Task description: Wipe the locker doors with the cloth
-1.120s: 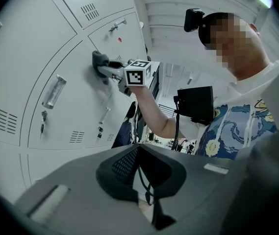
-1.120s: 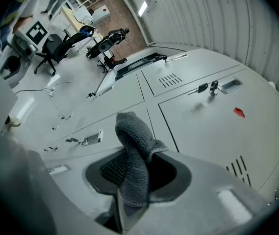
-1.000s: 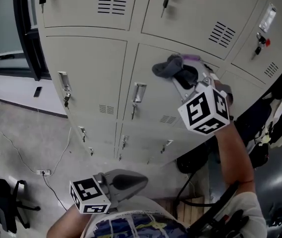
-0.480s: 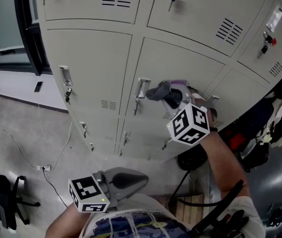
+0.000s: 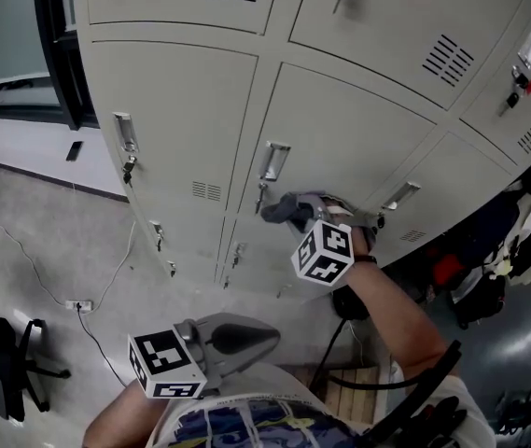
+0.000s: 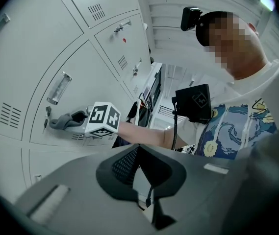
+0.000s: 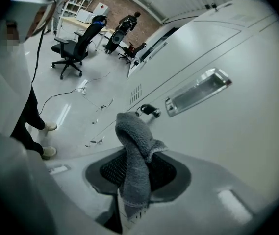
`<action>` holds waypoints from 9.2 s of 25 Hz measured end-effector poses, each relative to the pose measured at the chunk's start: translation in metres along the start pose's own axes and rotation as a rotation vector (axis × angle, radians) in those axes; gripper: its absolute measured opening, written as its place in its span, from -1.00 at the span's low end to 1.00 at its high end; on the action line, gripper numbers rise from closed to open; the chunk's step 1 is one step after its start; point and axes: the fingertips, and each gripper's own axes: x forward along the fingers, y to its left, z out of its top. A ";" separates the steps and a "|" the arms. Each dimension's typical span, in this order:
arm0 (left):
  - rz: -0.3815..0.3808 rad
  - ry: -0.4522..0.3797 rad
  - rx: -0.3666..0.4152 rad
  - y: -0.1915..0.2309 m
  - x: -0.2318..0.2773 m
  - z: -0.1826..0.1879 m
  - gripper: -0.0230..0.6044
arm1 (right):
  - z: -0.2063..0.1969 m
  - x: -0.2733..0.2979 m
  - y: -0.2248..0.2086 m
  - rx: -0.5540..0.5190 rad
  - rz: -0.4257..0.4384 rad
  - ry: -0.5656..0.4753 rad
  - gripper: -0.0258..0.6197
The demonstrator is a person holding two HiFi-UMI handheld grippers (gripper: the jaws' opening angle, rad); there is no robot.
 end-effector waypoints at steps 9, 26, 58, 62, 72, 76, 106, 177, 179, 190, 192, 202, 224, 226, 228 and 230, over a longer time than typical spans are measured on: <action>0.029 -0.001 -0.013 0.002 0.002 0.001 -0.92 | -0.023 0.051 0.053 -0.010 0.113 0.049 -0.58; 0.040 -0.002 0.007 0.007 0.002 0.003 -0.92 | 0.054 -0.114 -0.073 0.009 -0.118 -0.142 -0.58; 0.061 0.006 0.005 -0.002 -0.003 -0.001 -0.92 | 0.038 -0.044 -0.051 -0.036 -0.112 -0.079 -0.58; 0.071 0.002 0.002 -0.001 -0.004 0.001 -0.92 | 0.027 -0.014 -0.020 -0.057 -0.069 -0.052 -0.58; 0.088 0.007 -0.001 0.003 -0.001 -0.001 -0.92 | 0.003 0.053 0.046 -0.067 0.053 -0.008 -0.58; 0.097 0.009 0.000 0.003 -0.002 -0.001 -0.92 | -0.004 0.073 0.066 -0.066 0.096 0.013 -0.58; 0.047 -0.005 0.048 -0.009 -0.020 0.005 -0.92 | 0.126 -0.156 -0.181 -0.107 -0.447 -0.183 -0.58; 0.051 0.005 0.014 -0.011 -0.030 -0.010 -0.92 | 0.117 -0.075 -0.104 -0.167 -0.411 -0.136 -0.58; 0.052 0.009 0.010 -0.011 -0.030 -0.010 -0.92 | 0.116 -0.070 -0.097 -0.190 -0.423 -0.127 -0.58; 0.053 0.001 -0.009 -0.010 -0.030 -0.011 -0.92 | 0.089 -0.013 -0.040 -0.162 -0.250 -0.100 -0.58; 0.054 -0.004 -0.012 -0.010 -0.030 -0.009 -0.92 | 0.090 -0.012 -0.039 -0.139 -0.241 -0.110 -0.58; 0.042 0.000 -0.012 -0.007 -0.024 -0.013 -0.92 | 0.051 -0.029 -0.025 -0.030 -0.281 -0.144 -0.58; 0.099 0.042 -0.033 0.005 -0.033 -0.016 -0.92 | 0.057 0.047 0.027 -0.148 -0.274 -0.138 -0.57; 0.108 0.045 -0.040 0.006 -0.034 -0.017 -0.92 | 0.059 0.054 0.032 -0.139 -0.258 -0.133 -0.57; 0.115 0.049 -0.045 0.007 -0.036 -0.019 -0.92 | 0.061 0.063 0.040 -0.128 -0.235 -0.130 -0.57; 0.121 0.053 -0.050 0.008 -0.037 -0.020 -0.92 | 0.062 0.073 0.048 -0.113 -0.208 -0.129 -0.57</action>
